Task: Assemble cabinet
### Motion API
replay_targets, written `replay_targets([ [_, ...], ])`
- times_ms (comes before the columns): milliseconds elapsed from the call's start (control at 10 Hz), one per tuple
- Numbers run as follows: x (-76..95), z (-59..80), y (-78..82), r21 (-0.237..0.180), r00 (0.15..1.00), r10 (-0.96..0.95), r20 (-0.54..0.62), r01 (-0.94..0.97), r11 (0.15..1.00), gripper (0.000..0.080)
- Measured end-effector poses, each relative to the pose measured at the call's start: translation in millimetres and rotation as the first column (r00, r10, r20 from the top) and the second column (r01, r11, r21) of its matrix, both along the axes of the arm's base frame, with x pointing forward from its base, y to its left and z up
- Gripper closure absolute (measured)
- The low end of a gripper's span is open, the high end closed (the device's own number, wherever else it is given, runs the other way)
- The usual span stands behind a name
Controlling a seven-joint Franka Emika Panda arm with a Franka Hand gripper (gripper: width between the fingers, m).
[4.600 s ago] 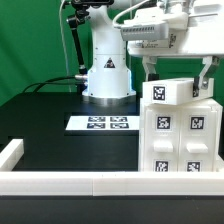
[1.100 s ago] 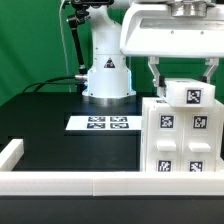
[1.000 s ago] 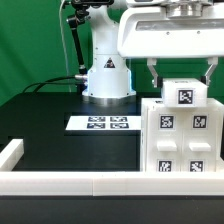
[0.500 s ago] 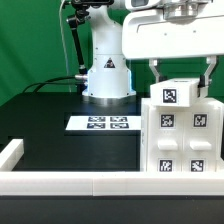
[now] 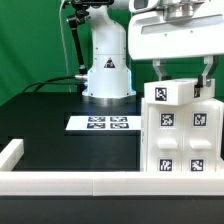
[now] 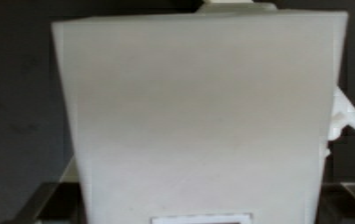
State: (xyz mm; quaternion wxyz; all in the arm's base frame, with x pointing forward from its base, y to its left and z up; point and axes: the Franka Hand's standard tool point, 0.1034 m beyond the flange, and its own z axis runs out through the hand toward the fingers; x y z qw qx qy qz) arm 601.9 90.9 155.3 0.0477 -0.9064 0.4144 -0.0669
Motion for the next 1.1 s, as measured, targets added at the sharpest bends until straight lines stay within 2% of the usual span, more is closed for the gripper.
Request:
replay_targets([
  [200,-1.5,-0.2,1.5,0.061,0.975,-0.22,-0.028,0.221,0.973,0.0239],
  [600,-1.5,0.3,5.5,0.127,0.861,-0.502,-0.081,0.509,0.851,0.0239],
  [1000,-1.1,-0.3,2.3,0.166,0.623,-0.763,-0.172,0.782,0.601,0.0239],
  [1100,-0.9,-0.6,1.4,0.17,0.588,-0.787,-0.186,0.808,0.564,0.0239],
])
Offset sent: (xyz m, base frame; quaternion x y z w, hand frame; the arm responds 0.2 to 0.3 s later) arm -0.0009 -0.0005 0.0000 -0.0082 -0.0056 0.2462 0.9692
